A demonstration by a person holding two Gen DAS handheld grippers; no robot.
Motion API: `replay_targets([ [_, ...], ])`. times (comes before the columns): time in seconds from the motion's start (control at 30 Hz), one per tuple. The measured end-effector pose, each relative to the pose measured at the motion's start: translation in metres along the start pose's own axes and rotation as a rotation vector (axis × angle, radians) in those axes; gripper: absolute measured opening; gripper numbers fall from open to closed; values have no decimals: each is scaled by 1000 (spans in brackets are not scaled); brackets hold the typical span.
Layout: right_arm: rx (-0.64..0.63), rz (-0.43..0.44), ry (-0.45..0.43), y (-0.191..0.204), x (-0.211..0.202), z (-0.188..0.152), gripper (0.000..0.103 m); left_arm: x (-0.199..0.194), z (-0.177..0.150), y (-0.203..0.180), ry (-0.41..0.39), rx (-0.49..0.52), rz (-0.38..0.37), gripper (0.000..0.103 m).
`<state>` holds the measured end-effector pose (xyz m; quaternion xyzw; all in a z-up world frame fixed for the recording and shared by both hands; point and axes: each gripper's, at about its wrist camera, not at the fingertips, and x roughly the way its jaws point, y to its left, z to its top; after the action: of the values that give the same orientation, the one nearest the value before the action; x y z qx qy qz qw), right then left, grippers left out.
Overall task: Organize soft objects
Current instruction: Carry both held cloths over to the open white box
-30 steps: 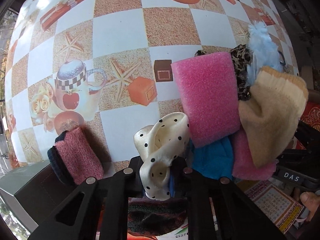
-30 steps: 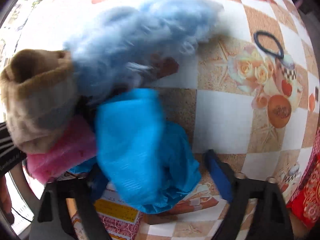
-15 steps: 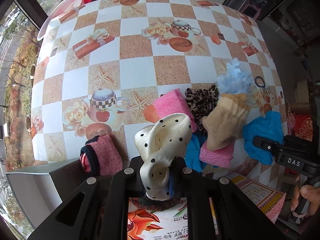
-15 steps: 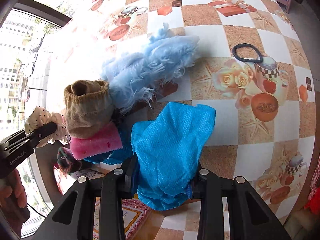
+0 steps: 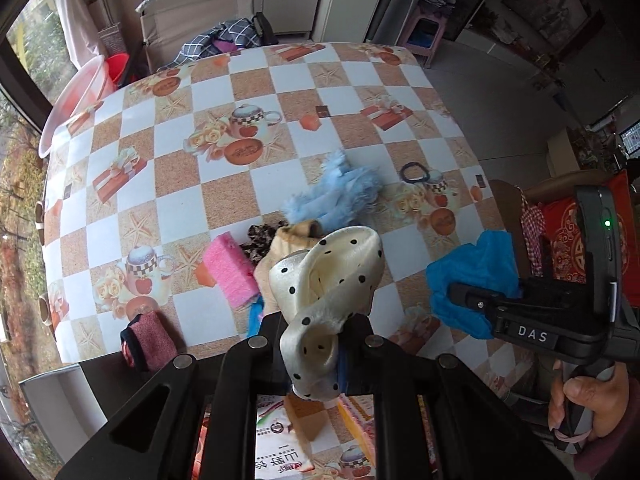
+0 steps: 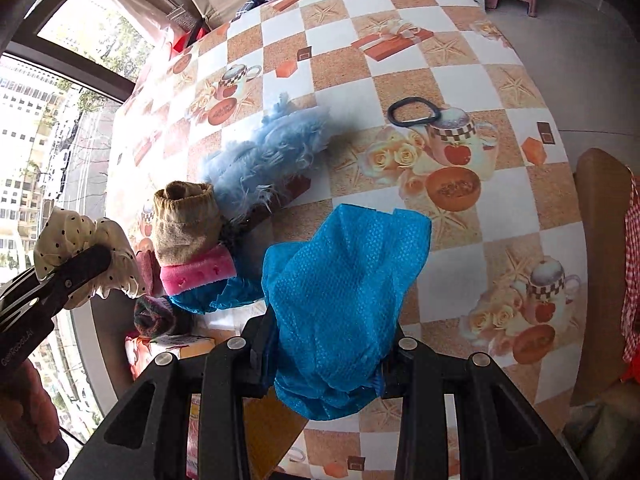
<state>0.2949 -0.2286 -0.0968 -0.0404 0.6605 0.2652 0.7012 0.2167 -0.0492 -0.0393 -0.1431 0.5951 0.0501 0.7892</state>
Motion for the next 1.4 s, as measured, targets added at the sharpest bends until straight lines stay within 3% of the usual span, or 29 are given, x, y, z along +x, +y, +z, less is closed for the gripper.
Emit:
replay_targets([
  [0.37,93,-33,-58,-32,-47,-40,37,-27,-7,-85,-45,167,-125,17],
  [0.7,116,-92,-50,-42,-64,-86,37,-49,-64,-141,-27,409,-265,17],
  [1.0,122,-125,3,-30,-55,-131,37,-64,-121,-136,11,483,-326,17],
  [1.2,90,-122,63,-9,-37,-157,37,-71,-158,-117,28,525,-306,17],
  [1.4,46,-94,128,18,-19,-180,37,-65,-187,-81,79,485,-260,17],
])
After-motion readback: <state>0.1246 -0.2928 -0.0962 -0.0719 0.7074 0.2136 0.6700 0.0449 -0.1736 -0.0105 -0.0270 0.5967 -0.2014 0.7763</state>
